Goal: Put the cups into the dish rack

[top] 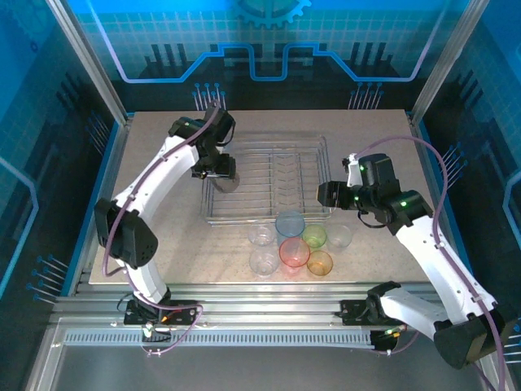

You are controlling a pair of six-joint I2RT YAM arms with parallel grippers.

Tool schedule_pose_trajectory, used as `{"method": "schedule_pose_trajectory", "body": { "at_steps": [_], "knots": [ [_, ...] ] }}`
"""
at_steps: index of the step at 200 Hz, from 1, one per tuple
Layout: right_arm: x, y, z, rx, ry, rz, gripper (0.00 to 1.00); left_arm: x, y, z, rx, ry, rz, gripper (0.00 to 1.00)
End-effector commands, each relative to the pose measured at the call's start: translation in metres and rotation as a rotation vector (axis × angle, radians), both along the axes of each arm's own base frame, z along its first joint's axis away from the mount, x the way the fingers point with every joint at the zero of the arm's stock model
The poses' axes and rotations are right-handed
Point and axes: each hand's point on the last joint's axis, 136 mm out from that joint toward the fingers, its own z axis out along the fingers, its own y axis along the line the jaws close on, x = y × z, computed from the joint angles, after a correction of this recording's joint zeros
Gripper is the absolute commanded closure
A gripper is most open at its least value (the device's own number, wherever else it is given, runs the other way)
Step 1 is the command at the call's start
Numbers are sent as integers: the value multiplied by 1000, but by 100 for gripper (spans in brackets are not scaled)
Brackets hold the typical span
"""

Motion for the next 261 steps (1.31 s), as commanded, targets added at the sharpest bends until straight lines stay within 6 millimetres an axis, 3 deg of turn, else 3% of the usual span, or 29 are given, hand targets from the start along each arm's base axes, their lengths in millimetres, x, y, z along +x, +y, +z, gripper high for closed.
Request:
{"method": "schedule_pose_trajectory", "body": {
  "at_steps": [1, 83, 130, 178, 220, 261],
  "knots": [
    [-1, -4, -2, -18, -8, 4, 33, 3, 6, -5, 69, 7, 4, 82],
    [0, -7, -10, -56, 7, 9, 33, 28, 0, -37, 109, 39, 11, 74],
    [0, -12, -11, -97, 4, 9, 33, 41, 0, -45, 153, 55, 2, 70],
    [3, -14, -11, -115, 3, 9, 32, 49, 1, -54, 185, 66, -5, 61],
    [4, -13, -13, -107, 26, 5, 31, 53, 2, -61, 201, 79, -14, 47],
    [5, -9, -14, -88, 62, 10, 30, 56, 6, -62, 212, 70, -9, 26]
  ]
}}
